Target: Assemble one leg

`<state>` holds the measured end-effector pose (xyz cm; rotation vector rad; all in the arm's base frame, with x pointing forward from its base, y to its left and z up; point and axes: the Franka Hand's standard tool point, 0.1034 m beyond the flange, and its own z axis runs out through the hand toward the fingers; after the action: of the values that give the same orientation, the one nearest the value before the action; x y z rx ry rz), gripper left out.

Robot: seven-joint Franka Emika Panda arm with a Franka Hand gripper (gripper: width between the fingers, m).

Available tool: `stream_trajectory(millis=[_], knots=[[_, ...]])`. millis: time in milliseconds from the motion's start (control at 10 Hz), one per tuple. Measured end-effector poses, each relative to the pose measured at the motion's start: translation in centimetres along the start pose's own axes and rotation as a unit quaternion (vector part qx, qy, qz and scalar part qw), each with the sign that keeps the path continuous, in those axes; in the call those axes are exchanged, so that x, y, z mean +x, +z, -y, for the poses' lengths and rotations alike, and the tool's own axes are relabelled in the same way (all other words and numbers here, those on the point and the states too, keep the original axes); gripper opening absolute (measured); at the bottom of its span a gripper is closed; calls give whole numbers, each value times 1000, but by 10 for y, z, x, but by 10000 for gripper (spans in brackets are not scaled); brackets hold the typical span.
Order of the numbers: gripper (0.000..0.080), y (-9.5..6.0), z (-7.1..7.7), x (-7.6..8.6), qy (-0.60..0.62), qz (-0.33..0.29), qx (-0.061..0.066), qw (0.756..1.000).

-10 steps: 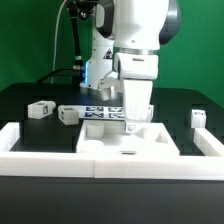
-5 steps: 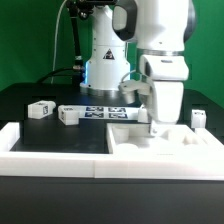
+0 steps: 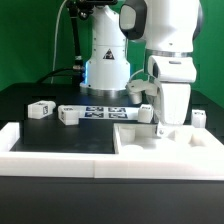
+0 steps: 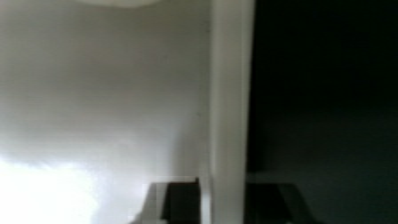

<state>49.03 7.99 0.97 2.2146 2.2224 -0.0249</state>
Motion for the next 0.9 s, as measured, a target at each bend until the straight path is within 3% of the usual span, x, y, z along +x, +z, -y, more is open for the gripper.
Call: stream_trajectory(millis=[200,300,400,500,900], knots=[[374,0,0,0,0,0,0,1000],[374,0,0,0,0,0,0,1000],[569,0,0,0,0,0,0,1000],[624,0,0,0,0,0,0,1000],[648,0,0,0,0,0,0,1000]])
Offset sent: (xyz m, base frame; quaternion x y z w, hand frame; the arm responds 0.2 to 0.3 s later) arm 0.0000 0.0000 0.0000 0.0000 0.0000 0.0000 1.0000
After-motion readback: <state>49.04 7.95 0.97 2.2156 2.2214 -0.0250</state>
